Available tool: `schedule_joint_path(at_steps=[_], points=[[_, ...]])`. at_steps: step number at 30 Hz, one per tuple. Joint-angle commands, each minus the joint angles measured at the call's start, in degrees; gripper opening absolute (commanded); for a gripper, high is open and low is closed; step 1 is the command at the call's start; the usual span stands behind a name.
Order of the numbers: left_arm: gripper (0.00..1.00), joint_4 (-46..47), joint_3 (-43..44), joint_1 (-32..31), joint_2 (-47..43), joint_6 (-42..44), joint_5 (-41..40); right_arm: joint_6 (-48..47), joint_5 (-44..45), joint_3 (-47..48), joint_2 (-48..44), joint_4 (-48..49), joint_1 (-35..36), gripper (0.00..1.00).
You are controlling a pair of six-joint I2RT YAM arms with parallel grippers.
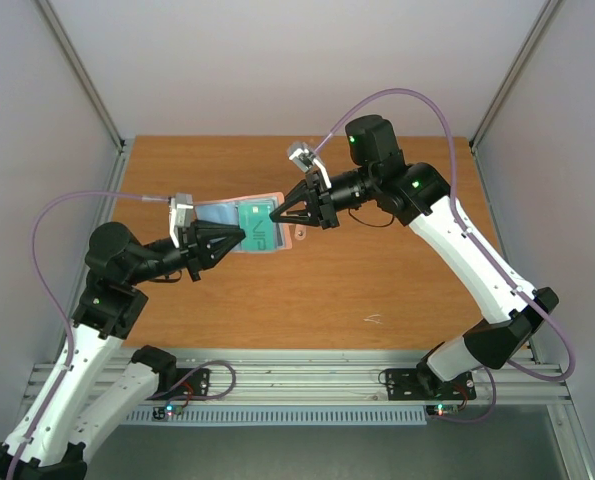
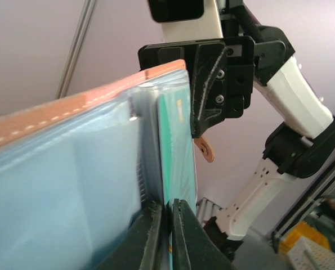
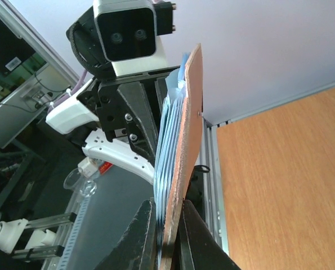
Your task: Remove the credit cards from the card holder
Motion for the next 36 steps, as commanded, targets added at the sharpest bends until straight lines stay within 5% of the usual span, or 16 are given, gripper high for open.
schedule_joint_path(at_steps=[1, 15, 29, 36], points=[[0.02, 3.7, 0.0, 0.5, -0.6, -0.5, 1.4, 0.0, -2.3, 2.1, 0.3, 0.1, -0.1, 0.01], [0.0, 0.8, 0.5, 1.8, -1.5, -1.6, 2.0, -1.6, -3.6, 1.3, -0.8, -2.5, -2.2, 0.01], [0.0, 4.7, 0.3, 1.9, -0.5, -3.5, 1.5, 1.0, -3.5, 1.3, 0.4, -0.7, -1.3, 0.26], [0.0, 5.3, 0.2, 1.9, -0.6, -3.8, 0.7, 2.3, -1.8, -1.2, 0.6, 1.1, -0.5, 0.25]])
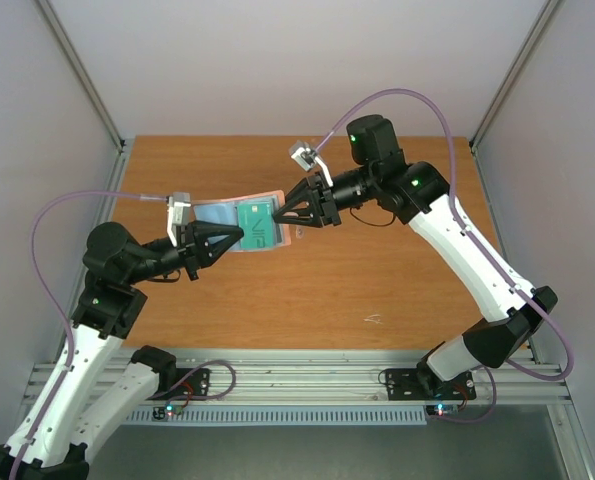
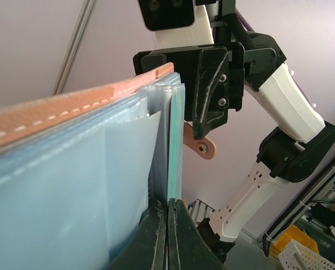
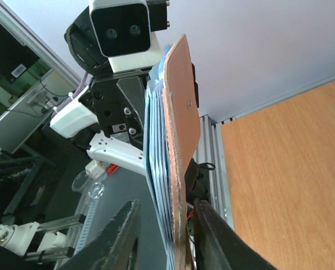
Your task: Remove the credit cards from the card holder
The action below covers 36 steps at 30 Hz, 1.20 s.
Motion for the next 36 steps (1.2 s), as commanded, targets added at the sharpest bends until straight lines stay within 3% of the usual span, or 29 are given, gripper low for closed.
schedule_joint_path(at_steps=[1, 5, 18, 24, 36], points=[[0.0, 4.7, 0.2, 0.3, -0.5, -1.2, -0.7, 0.7, 0.2, -0.7, 0.4, 1.1, 0.8, 0.19], [0.0, 4.6, 0.1, 0.3, -0.6, -1.4, -0.6, -1.4, -0.7, -0.6, -0.2, 0.3, 0.7, 0.02], [0.0, 3.0, -0.1, 0.3, -0.7, 0.6, 0.7, -1.9, -3.4, 1.4, -0.1, -2.1, -1.8, 0.01], [0.0, 7.2, -1.2, 0.3, 0.9, -1.8, 1.4, -1.0, -4.4, 2.3, 0.5, -0.6, -1.3, 0.01], [0.0, 4.1, -0.8, 0.3, -0.3, -0.7, 0.8, -6.5, -4.5, 3.2, 0.4, -7.1, -2.4, 0.01]])
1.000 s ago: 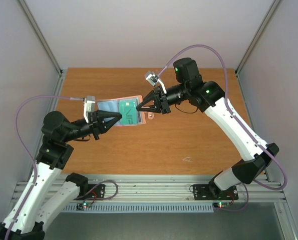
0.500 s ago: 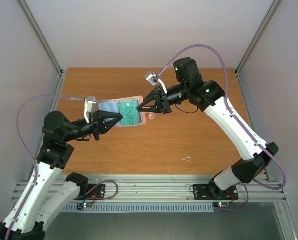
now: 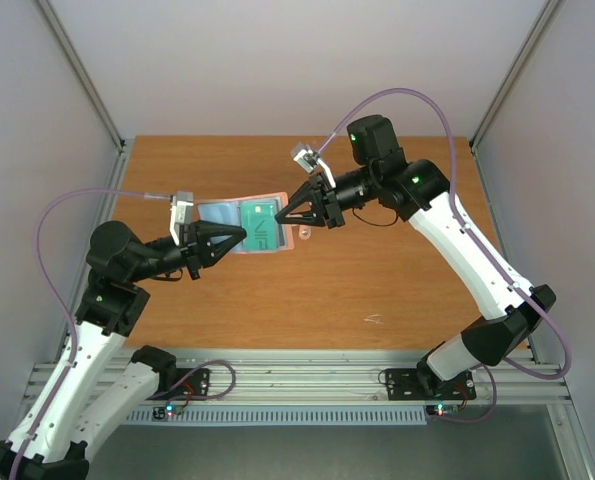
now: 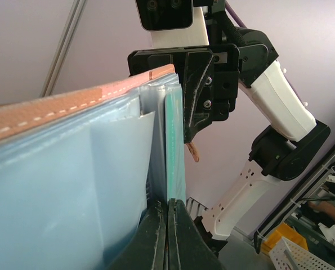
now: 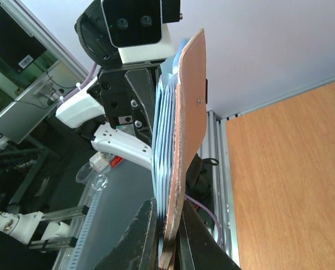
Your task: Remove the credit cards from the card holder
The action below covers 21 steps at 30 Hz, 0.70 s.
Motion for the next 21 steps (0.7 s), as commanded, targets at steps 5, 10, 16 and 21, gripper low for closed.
schedule_joint_path(at_steps=[5, 10, 16, 21], points=[[0.0, 1.0, -0.1, 0.4, -1.3, 1.9, -0.1, -3.0, -2.2, 3.4, -0.1, -5.1, -1.6, 0.01], [0.0, 3.5, -0.7, 0.4, -0.3, 2.5, 0.5, 1.0, -3.0, 3.7, 0.6, -1.6, -0.6, 0.01], [0.0, 4.6, -0.6, 0.4, 0.5, -0.1, -0.7, 0.3, -2.6, 4.6, 1.0, -0.9, 0.4, 0.01], [0.02, 5.2, -1.0, 0.4, 0.5, 0.0, -0.5, 0.1, -3.0, 5.1, 1.8, -2.4, 0.5, 0.01]])
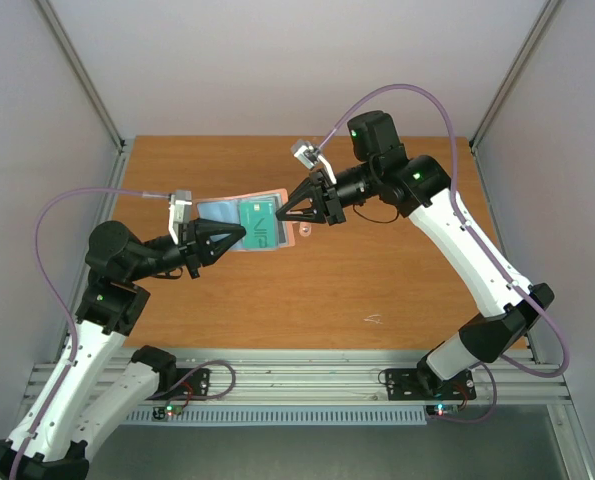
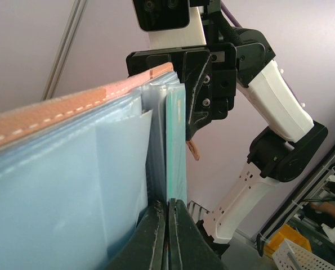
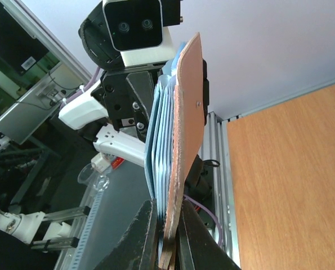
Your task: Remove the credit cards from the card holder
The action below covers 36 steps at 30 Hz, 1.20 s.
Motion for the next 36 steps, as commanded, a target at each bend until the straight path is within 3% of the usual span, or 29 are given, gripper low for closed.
schedule_joint_path(at_steps=[1, 6, 18, 24, 29, 36], points=[[0.03, 3.7, -0.8, 0.4, 0.2, 0.0, -0.5, 0.4, -2.5, 2.3, 0.7, -0.1, 0.4, 0.01], [0.11, 4.5, -1.1, 0.4, 0.5, -0.4, -0.3, 0.9, -2.4, 2.6, 0.9, 0.8, 0.4, 0.01], [0.13, 1.7, -0.9, 0.4, -1.0, 0.4, -1.5, -0.5, -2.1, 3.1, 0.8, -0.8, 0.4, 0.01], [0.12, -0.4, -0.5, 0.4, -1.4, 1.1, -2.1, -1.3, -1.4, 3.4, 0.8, -2.4, 0.3, 0.01], [0.01, -0.4, -0.5, 0.4, -1.1, 1.5, -1.7, -1.2, -1.6, 3.5, 0.5, -2.4, 0.4, 0.01], [0.0, 0.3, -0.5, 0.4, -0.8, 1.0, -1.1, -2.6, -1.0, 3.6, 0.1, -3.7, 0.3, 0.01]])
